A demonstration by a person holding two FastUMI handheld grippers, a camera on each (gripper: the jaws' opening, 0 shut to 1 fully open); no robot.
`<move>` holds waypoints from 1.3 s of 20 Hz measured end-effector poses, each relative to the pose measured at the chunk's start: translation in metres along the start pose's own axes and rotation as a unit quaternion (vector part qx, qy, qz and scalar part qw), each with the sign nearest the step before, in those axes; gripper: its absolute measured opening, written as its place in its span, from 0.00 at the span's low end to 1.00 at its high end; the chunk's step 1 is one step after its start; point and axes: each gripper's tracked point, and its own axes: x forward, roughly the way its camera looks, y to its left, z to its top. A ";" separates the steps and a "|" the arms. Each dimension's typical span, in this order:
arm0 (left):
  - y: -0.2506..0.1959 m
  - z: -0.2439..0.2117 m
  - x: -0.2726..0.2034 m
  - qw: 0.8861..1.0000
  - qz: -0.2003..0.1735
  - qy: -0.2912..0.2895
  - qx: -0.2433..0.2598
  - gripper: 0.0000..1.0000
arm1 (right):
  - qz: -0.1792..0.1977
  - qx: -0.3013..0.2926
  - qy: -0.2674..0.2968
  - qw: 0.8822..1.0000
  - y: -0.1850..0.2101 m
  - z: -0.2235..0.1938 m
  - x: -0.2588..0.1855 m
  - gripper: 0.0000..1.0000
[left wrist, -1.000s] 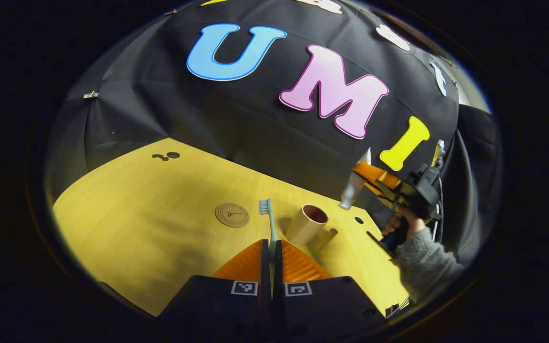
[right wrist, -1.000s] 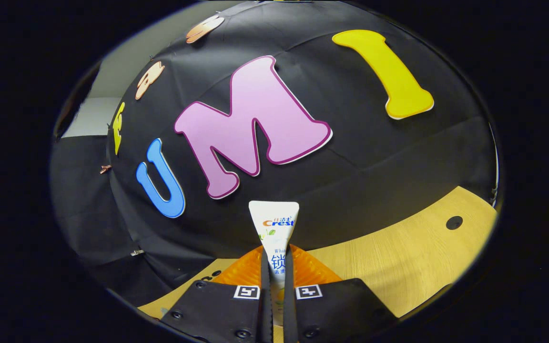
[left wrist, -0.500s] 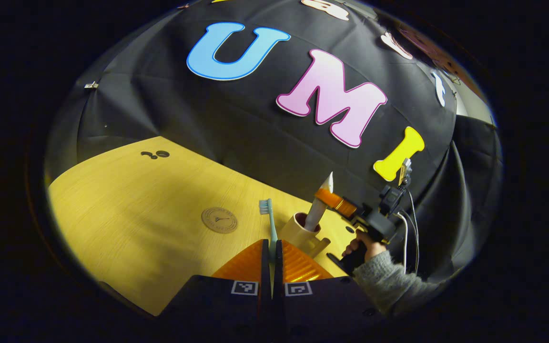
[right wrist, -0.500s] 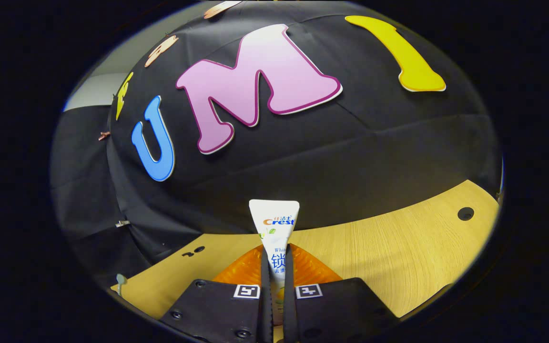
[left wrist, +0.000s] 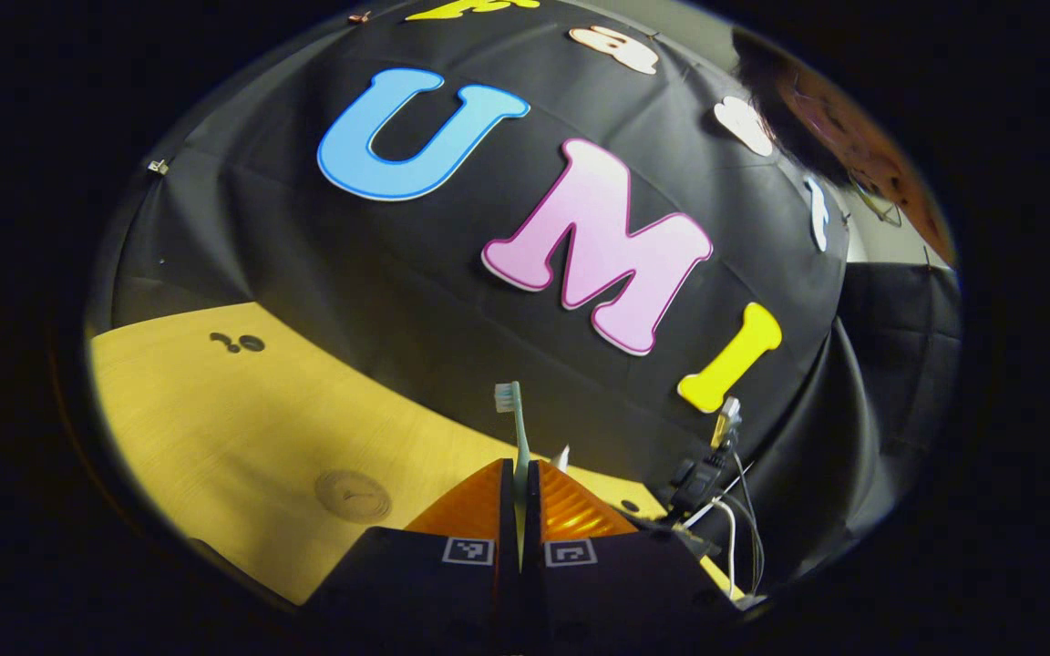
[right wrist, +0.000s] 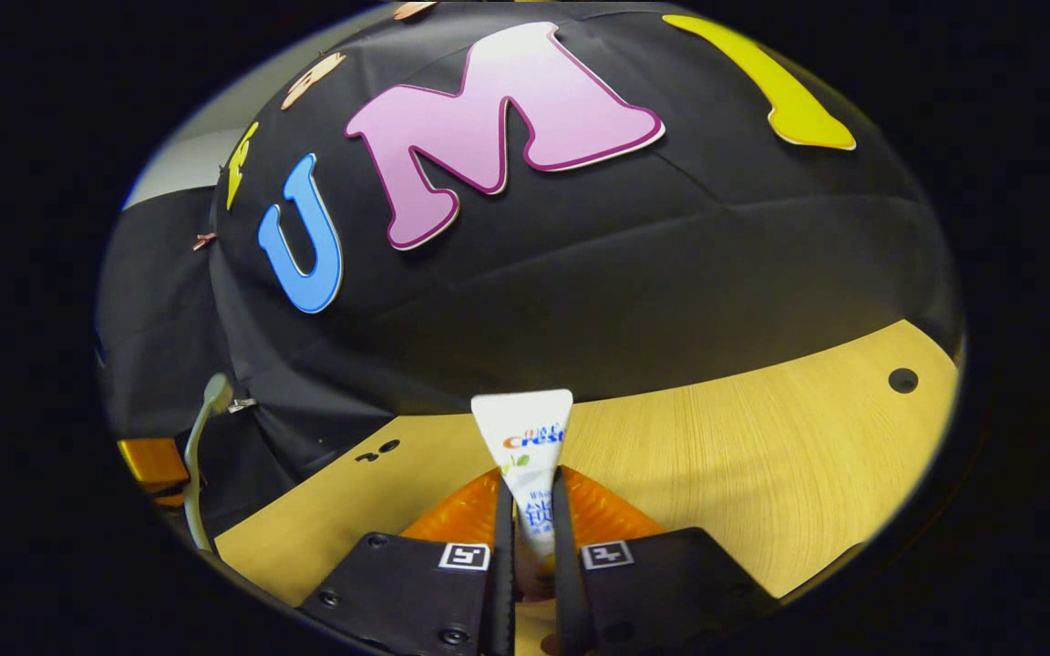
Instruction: Put the toothbrush and toothpaste on the desktop into the cup, then pick up the cup and place it on the coaster on the desktop.
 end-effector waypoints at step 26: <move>0.019 -0.093 0.171 0.995 -0.005 -0.037 0.094 0.06 | -0.035 0.059 0.105 0.992 -0.043 -0.029 -0.098 0.52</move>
